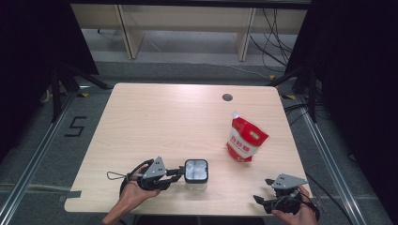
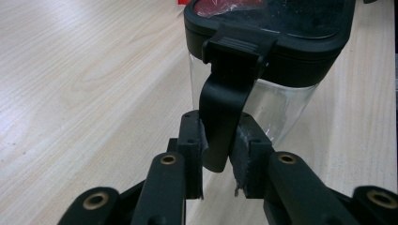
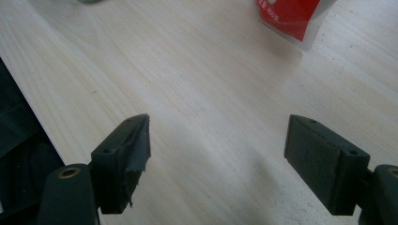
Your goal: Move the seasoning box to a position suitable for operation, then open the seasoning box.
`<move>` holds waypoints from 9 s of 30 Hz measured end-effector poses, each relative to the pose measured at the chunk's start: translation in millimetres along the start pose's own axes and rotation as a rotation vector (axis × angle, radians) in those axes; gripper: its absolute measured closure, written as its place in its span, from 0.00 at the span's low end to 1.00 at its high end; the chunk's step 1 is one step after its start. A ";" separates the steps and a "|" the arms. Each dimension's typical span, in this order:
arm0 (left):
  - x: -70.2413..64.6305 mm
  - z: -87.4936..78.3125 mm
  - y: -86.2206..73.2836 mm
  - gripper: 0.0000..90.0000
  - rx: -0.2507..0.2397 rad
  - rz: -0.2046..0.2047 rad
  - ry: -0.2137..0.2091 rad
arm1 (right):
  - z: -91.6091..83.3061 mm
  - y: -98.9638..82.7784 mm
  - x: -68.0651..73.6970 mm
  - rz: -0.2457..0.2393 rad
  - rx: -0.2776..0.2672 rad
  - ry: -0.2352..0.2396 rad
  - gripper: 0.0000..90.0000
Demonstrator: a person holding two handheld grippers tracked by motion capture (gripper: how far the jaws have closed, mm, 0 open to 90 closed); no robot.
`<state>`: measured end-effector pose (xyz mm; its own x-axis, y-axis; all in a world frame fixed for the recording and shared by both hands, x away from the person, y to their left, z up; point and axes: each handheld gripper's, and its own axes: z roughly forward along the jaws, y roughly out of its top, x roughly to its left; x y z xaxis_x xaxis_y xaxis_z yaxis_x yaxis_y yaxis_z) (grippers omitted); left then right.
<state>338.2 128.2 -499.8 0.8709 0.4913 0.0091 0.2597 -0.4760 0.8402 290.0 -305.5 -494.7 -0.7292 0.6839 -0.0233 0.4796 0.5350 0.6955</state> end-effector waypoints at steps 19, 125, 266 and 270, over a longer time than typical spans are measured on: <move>-3.7 2.7 1.0 0.82 -0.011 0.061 -0.073 | 1.2 1.9 3.5 -0.016 0.016 0.011 0.27; -12.9 -18.4 33.7 0.99 -0.149 -0.141 -0.027 | 34.7 81.2 54.8 -0.235 -0.281 0.199 0.93; -12.2 -42.7 -21.3 0.24 0.002 -0.251 0.071 | -3.5 45.4 -0.2 0.043 -0.350 -0.030 0.47; -13.9 -44.2 -24.0 0.22 0.000 -0.248 0.083 | -3.8 39.8 -7.3 0.069 -0.355 -0.070 0.40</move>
<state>301.4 165.1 -496.1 0.7433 0.6513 -0.1527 0.4609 -0.3333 0.8225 312.5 -291.1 -464.1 -0.6597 0.7515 -0.0079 0.3185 0.2891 0.9027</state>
